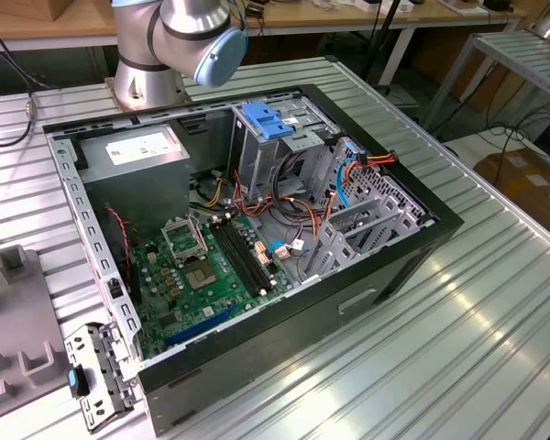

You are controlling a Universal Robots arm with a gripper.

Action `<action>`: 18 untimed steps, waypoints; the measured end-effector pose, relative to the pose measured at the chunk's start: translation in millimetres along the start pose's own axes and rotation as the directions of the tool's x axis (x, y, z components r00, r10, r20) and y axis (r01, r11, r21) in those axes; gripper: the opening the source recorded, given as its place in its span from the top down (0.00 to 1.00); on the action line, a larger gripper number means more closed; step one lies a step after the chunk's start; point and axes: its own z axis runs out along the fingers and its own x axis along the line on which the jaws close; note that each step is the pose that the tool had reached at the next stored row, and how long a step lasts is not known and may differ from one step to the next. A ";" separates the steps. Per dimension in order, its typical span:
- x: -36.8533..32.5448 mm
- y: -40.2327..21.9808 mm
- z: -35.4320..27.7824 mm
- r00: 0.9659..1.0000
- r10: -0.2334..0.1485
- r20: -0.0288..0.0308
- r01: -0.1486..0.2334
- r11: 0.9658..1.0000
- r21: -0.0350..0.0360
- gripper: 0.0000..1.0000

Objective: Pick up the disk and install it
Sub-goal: 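Pick up the disk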

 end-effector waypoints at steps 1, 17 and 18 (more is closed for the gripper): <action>0.0 0.0 -2.6 1.000 0.000 0.000 0.000 1.000 0.000 0.63; 0.1 -0.3 -23.4 1.000 0.000 0.000 0.000 1.000 0.000 0.63; 0.1 -0.4 -24.4 1.000 0.000 0.000 0.000 1.000 0.000 0.63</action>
